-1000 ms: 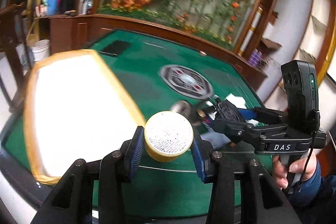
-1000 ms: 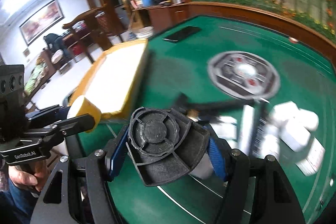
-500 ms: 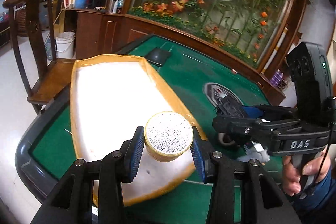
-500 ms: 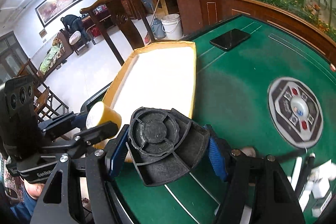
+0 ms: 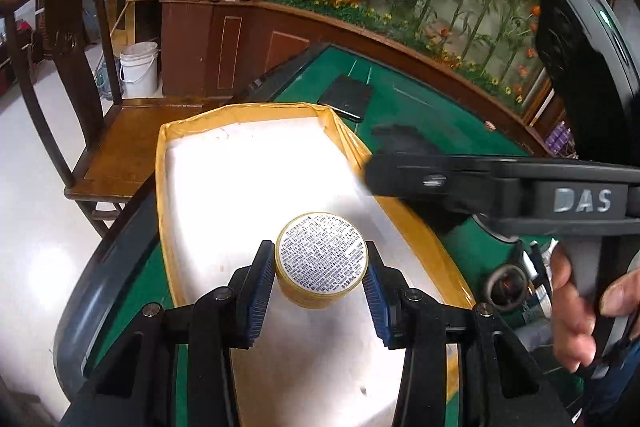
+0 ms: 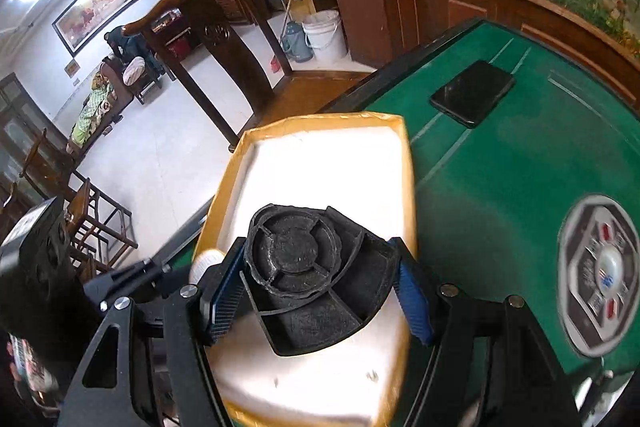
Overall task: Organize rigid objects
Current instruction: 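Release the tape roll into the tray while the right gripper releases the black part, then move both grippers back over the pile of objects on the table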
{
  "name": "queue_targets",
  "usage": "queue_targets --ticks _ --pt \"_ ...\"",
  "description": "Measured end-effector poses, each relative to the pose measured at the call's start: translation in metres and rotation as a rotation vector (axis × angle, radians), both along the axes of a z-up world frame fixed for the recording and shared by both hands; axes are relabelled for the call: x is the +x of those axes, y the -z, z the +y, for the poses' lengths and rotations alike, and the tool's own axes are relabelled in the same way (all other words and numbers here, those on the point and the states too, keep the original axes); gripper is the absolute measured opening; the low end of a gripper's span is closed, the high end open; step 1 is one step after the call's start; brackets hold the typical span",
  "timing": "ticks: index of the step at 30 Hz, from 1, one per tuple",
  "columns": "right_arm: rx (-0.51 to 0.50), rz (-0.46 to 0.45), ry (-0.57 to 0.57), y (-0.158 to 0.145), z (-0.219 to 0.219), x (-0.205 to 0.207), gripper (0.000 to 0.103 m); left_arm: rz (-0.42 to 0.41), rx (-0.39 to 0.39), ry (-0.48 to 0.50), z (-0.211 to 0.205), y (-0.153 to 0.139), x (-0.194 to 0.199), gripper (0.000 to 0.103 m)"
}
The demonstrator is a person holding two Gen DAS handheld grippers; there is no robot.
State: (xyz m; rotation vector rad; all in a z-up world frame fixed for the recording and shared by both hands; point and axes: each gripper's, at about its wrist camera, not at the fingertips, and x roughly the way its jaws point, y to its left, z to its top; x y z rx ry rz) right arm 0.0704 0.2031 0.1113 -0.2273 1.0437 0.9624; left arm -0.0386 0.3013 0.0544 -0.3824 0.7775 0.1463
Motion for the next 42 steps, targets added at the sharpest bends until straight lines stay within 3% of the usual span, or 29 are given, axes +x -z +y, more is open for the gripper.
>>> queue_targets --ticks 7,18,27,31,34,37,42 --pt "-0.09 0.011 0.047 0.029 0.059 0.037 0.068 0.109 -0.01 -0.032 0.012 0.021 0.039 0.045" --pt "-0.183 0.022 0.066 0.062 0.097 0.065 0.068 0.158 -0.078 -0.063 0.022 0.036 0.049 0.046" --pt "-0.185 0.019 0.038 0.061 0.1 0.066 0.074 0.105 -0.125 -0.04 0.02 0.029 0.044 0.065" --pt "-0.118 0.041 0.05 0.049 0.085 0.064 0.074 0.056 -0.129 -0.061 0.016 0.016 0.028 0.069" --pt "-0.045 0.056 0.061 0.031 0.064 0.053 0.074 -0.026 -0.122 -0.07 0.005 0.001 0.001 0.072" --pt "0.029 0.081 0.053 0.012 0.029 0.034 0.074 -0.118 -0.09 -0.062 -0.016 -0.007 -0.032 0.079" --pt "0.151 0.092 0.027 -0.012 -0.052 -0.007 0.078 -0.191 -0.078 -0.004 -0.064 -0.015 -0.067 0.079"
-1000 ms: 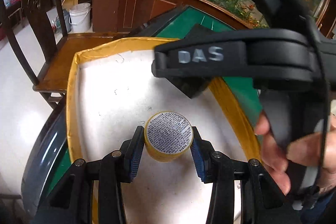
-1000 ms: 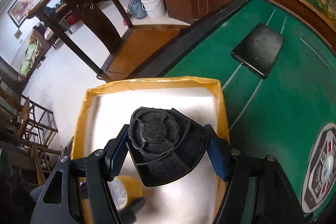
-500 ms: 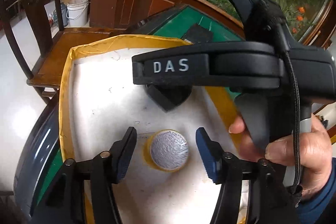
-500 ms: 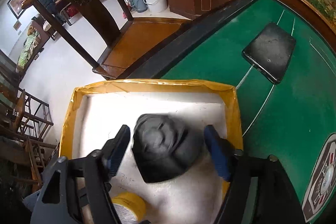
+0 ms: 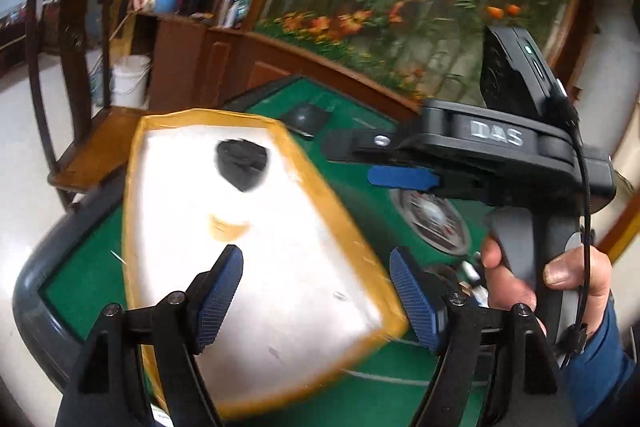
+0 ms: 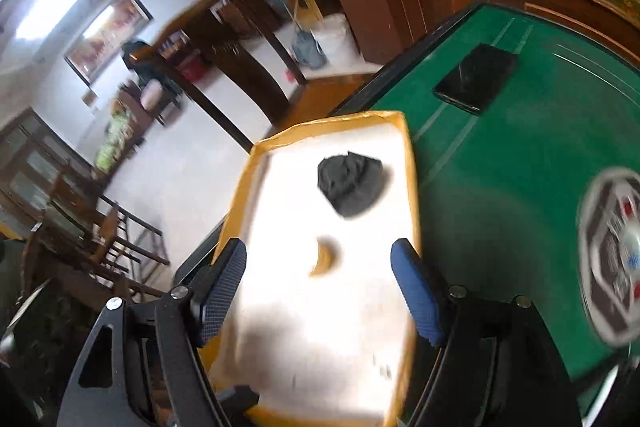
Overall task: Organize rigid objects
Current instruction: 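Move both grippers back over the pile of objects on the table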
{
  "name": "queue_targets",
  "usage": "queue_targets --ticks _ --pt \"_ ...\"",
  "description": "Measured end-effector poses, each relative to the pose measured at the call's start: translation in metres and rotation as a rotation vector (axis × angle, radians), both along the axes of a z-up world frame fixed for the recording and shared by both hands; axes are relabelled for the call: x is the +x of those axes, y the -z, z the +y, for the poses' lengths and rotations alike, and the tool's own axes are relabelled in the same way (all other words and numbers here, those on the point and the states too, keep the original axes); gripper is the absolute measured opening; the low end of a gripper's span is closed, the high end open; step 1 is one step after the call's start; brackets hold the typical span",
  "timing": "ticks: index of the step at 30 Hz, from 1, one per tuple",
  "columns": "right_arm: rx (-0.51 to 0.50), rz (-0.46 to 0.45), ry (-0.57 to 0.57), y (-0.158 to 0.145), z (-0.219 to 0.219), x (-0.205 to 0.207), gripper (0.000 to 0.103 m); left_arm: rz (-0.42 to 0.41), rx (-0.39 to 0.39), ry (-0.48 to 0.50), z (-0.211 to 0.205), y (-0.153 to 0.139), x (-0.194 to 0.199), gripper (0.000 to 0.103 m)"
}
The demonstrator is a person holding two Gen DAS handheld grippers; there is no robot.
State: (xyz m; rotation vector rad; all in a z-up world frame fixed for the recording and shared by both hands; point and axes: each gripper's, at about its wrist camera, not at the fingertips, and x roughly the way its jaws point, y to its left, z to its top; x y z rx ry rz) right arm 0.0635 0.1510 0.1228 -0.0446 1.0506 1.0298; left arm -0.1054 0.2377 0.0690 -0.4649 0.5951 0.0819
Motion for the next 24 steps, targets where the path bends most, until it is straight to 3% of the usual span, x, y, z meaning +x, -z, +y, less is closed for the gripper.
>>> queue_targets --ticks 7,12,18,24 --pt "0.077 -0.054 0.072 -0.01 -0.113 -0.043 0.078 -0.022 0.086 0.117 -0.07 -0.023 -0.01 0.084" --pt "0.088 -0.091 0.164 -0.004 -0.176 -0.06 0.078 -0.002 0.112 0.186 -0.111 -0.022 -0.011 0.085" --pt "0.072 -0.07 0.268 0.016 -0.219 -0.06 0.078 0.0 0.149 0.233 -0.146 -0.027 -0.023 0.085" --pt "0.078 -0.073 0.33 0.012 -0.247 -0.079 0.078 -0.023 0.145 0.236 -0.154 -0.031 -0.038 0.085"
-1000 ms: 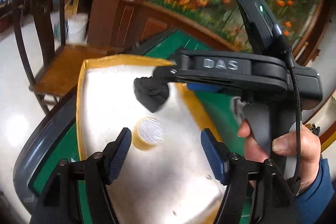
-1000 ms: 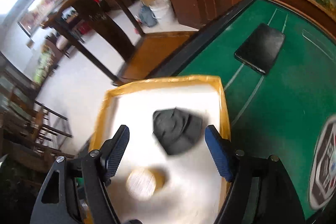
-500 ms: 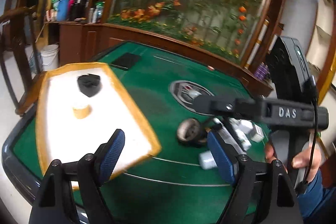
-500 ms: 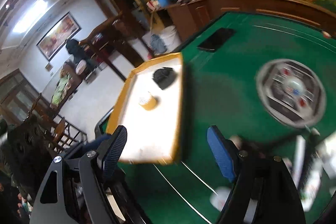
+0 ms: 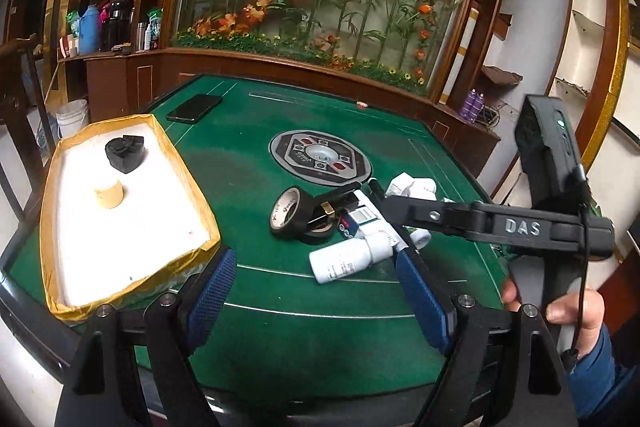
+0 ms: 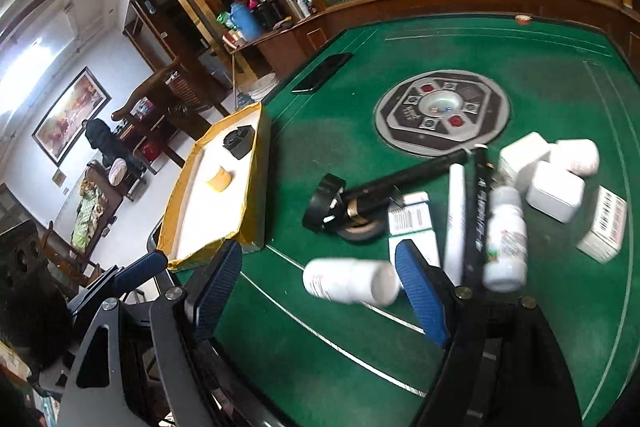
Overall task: Organize rigid objects
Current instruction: 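Move both grippers back over the pile of objects on the table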
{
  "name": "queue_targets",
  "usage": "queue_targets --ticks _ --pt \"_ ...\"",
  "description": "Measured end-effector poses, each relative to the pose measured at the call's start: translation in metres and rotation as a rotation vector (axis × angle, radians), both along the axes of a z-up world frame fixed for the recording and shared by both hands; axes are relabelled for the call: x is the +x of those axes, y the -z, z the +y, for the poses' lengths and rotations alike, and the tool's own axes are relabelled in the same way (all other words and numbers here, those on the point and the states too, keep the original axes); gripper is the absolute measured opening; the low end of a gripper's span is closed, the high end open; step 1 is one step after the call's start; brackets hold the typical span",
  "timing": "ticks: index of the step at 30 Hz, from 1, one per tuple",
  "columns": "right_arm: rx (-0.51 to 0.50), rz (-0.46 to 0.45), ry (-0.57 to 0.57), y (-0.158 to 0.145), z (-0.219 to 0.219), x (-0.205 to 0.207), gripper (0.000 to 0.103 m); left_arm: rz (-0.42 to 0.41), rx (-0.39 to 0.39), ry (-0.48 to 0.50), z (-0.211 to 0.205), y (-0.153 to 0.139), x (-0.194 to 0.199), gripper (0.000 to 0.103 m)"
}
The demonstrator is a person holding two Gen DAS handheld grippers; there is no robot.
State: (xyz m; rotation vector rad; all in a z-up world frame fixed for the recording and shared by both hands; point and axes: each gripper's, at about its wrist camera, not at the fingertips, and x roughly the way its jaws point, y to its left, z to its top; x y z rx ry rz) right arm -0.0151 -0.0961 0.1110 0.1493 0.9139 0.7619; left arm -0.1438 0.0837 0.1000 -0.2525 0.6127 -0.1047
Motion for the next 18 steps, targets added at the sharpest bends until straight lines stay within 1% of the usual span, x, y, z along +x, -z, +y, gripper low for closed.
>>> queue_targets --ticks 2,6,7,9,12,14,15,18 --pt "0.001 -0.016 0.014 -0.003 -0.009 -0.011 0.078 -0.027 0.007 0.011 -0.002 -0.005 -0.007 0.085" --pt "-0.02 -0.039 0.05 -0.012 -0.028 -0.029 0.078 -0.047 0.017 0.032 0.002 -0.018 -0.012 0.086" --pt "-0.011 -0.049 0.063 -0.014 -0.037 -0.035 0.078 -0.047 0.015 0.026 0.006 -0.02 -0.013 0.09" --pt "-0.006 -0.067 0.087 -0.018 -0.052 -0.042 0.078 -0.035 -0.002 0.039 0.011 -0.021 -0.008 0.094" --pt "-0.01 -0.082 0.123 -0.019 -0.073 -0.044 0.078 -0.033 0.001 0.045 0.009 -0.019 0.006 0.094" --pt "-0.014 -0.082 0.137 -0.02 -0.085 -0.041 0.078 -0.009 0.001 0.08 0.002 -0.013 0.019 0.094" --pt "-0.011 -0.077 0.152 -0.018 -0.092 -0.038 0.078 0.004 0.015 0.095 -0.004 -0.009 0.026 0.094" --pt "0.0 -0.051 0.177 -0.011 -0.106 -0.028 0.078 0.041 0.108 0.158 -0.029 0.013 0.044 0.094"
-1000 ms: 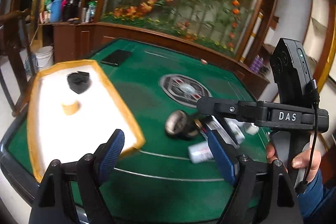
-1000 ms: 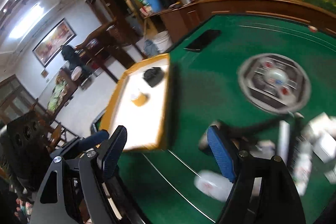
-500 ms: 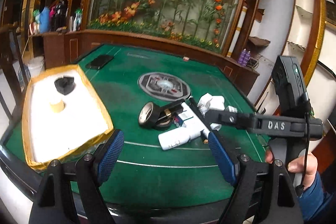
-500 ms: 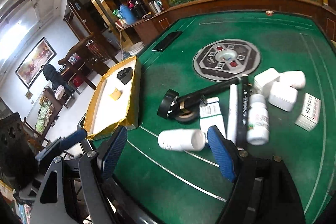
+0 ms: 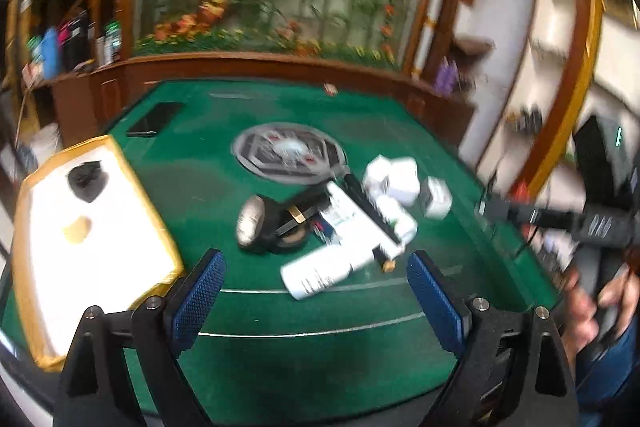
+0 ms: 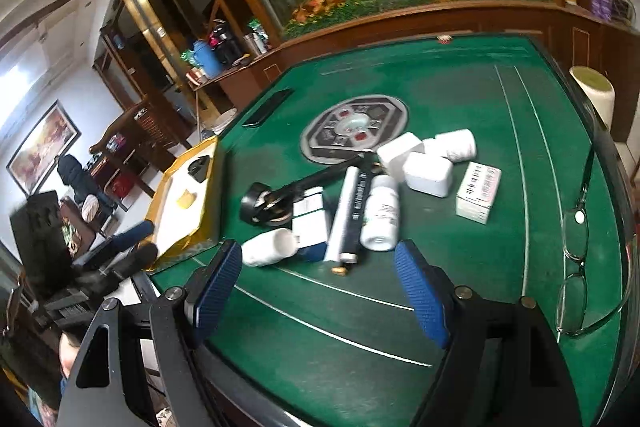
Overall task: Organize rigid objects
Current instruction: 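Move both grippers back over the pile of objects on the table, then grasp the green-labelled white bottle with left while right grasps the QR-labelled white bottle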
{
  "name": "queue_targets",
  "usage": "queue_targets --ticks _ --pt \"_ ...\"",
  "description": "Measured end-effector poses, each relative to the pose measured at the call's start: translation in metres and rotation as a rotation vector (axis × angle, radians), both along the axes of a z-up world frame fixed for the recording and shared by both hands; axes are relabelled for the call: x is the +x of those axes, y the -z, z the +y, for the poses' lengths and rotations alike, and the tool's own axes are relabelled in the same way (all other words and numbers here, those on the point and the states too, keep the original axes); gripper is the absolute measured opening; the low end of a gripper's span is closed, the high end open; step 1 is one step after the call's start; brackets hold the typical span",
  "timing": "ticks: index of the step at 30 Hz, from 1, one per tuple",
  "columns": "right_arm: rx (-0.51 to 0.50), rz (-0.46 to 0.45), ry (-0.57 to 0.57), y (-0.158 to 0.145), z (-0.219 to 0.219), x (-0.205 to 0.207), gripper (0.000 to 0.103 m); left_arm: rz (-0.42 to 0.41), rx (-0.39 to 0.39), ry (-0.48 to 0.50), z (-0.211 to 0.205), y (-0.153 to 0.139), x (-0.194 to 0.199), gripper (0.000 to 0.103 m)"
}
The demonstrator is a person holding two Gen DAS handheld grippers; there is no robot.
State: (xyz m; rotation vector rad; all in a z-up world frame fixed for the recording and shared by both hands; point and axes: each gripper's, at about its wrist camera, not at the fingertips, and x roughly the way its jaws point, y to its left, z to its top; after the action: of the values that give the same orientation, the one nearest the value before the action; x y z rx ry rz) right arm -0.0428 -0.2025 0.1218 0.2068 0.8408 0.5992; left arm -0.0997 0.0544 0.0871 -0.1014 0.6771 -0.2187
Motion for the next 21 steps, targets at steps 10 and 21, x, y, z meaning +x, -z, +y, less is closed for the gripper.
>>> queue_targets --ticks 10,21 --pt "-0.063 0.081 0.054 0.037 0.003 0.035 0.078 0.051 0.34 0.117 -0.056 0.05 0.028 0.094" --pt "-0.2 0.162 0.086 0.066 0.025 0.089 0.051 0.086 0.324 0.175 -0.054 0.058 0.057 0.06"
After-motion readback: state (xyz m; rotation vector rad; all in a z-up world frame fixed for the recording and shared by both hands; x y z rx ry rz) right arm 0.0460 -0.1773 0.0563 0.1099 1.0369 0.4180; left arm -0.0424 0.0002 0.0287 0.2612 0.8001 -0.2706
